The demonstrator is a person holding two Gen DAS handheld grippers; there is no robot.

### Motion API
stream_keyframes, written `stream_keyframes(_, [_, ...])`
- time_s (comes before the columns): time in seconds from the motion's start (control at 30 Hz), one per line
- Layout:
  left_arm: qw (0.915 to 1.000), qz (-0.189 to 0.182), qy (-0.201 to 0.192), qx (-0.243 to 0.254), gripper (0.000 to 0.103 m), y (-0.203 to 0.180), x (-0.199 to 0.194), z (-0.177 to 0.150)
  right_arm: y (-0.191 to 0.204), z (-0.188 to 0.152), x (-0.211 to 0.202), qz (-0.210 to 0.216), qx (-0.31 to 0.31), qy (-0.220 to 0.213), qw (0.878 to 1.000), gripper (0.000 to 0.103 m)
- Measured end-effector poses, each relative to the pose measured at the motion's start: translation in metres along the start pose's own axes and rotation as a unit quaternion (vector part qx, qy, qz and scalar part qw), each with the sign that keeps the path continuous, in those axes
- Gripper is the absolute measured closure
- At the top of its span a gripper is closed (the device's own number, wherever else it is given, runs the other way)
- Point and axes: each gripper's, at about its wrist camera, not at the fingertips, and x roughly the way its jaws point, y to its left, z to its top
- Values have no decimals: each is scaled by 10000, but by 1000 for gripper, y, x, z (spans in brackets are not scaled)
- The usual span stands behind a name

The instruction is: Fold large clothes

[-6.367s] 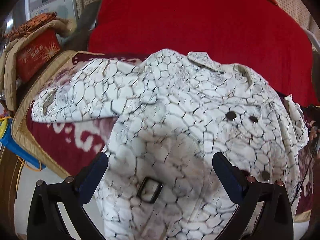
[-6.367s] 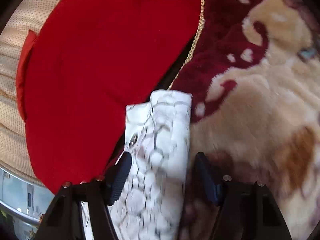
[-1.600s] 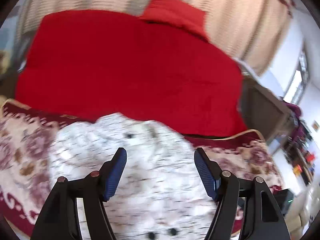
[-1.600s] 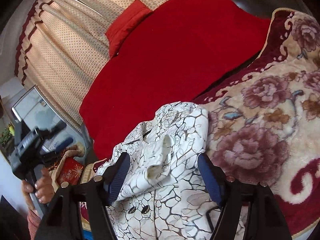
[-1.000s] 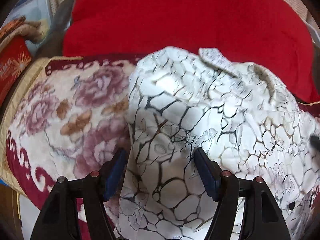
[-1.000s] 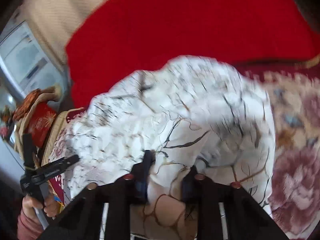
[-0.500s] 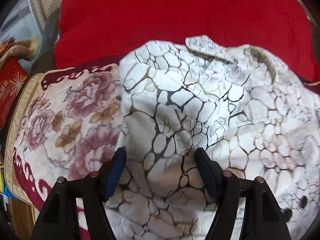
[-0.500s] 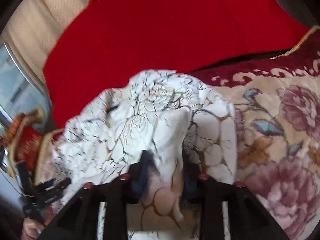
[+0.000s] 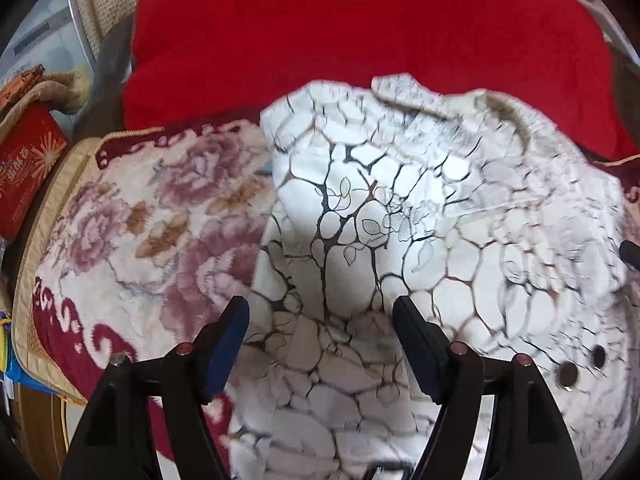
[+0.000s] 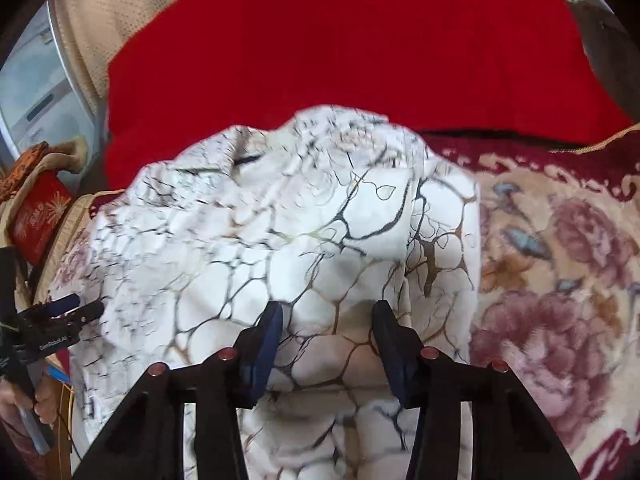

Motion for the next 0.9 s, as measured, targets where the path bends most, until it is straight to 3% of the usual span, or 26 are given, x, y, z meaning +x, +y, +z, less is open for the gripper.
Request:
stream_keyframes(0.1, [9997, 0, -244, -20, 28, 9, -23, -9, -7, 3, -30, 356, 204, -132, 9991, 50])
stream_keyframes(0.2, [9990, -61, -435, -28, 28, 11, -35, -18, 0, -1, -59, 389, 67, -388, 9985, 50])
stream_keyframes(0.33, [9989, 2, -446, -141, 28, 6, -27, -12, 8, 4, -53, 463, -47, -491, 9977, 50])
stream_keyframes(0.4, [9998, 29, -165, -99, 23, -1, -4, -8, 12, 10, -31, 616, 31, -329, 9976, 50])
stream_keyframes(0.5, [9981, 90, 612, 30, 23, -11, 36, -13, 15, 3, 18, 239, 69, 595, 9979, 49])
stream_keyframes(0.63, [9986, 180, 375, 316, 23, -17, 25, -18, 29, -1, 2, 15, -353, 380, 9987, 50])
stream_keyframes(0.9, [9975, 376, -525, 294, 23, -33, -15, -2, 42, 17, -41, 582, -263, -508, 9967, 49])
